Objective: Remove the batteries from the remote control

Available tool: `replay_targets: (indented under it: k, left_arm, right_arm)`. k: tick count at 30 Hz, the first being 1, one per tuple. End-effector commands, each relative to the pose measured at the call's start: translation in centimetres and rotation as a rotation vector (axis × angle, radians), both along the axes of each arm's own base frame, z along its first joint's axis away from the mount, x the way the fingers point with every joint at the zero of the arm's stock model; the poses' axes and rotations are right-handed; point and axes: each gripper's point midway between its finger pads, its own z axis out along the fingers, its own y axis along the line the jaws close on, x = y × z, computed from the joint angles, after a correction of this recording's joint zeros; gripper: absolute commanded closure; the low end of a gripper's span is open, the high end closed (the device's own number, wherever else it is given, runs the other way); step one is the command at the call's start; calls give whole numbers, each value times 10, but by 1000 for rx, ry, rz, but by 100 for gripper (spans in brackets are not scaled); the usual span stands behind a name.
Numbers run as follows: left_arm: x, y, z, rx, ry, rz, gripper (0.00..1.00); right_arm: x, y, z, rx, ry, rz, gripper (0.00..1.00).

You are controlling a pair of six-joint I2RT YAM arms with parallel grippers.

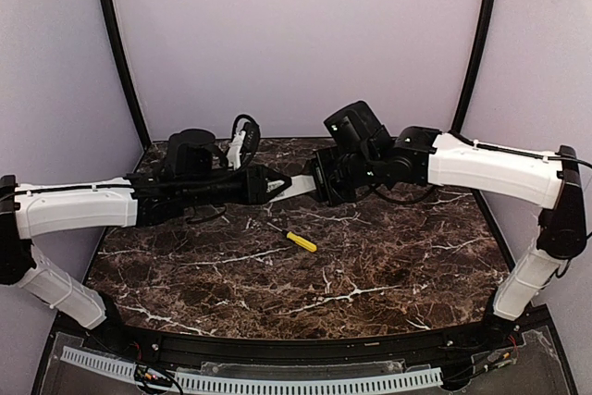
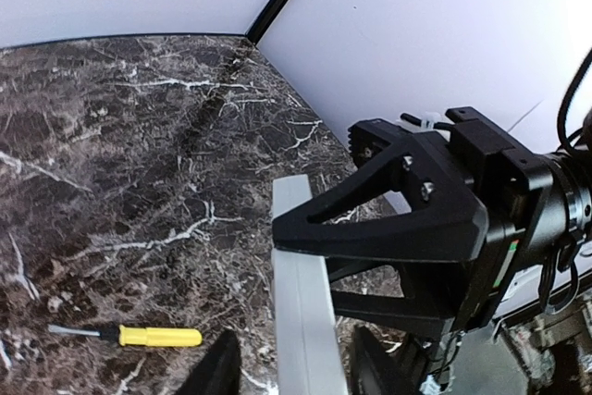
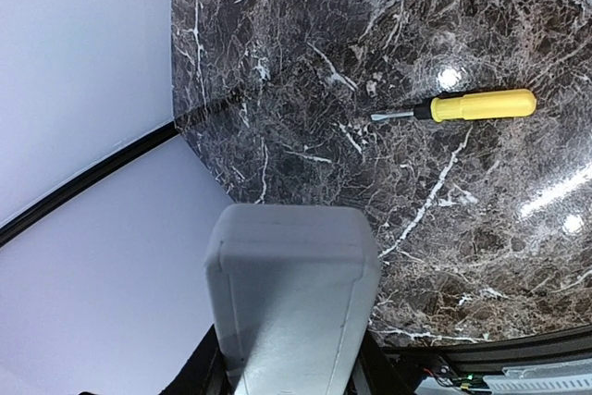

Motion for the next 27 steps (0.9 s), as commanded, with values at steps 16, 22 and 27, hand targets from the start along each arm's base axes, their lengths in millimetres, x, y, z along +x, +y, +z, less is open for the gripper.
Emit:
replay_targets:
  k: [16, 22, 27]
  left_arm:
    - [3, 5, 22, -2, -28, 50, 100]
    - [-1, 14, 23, 25, -32, 65, 100]
    - [-3, 23, 30, 37, -49, 84, 100]
  right_arm:
    - [10, -12, 32, 49, -154, 2, 64]
    - [16, -20, 46, -4, -258, 102, 12]
    - [14, -27, 39, -48, -290, 174, 2]
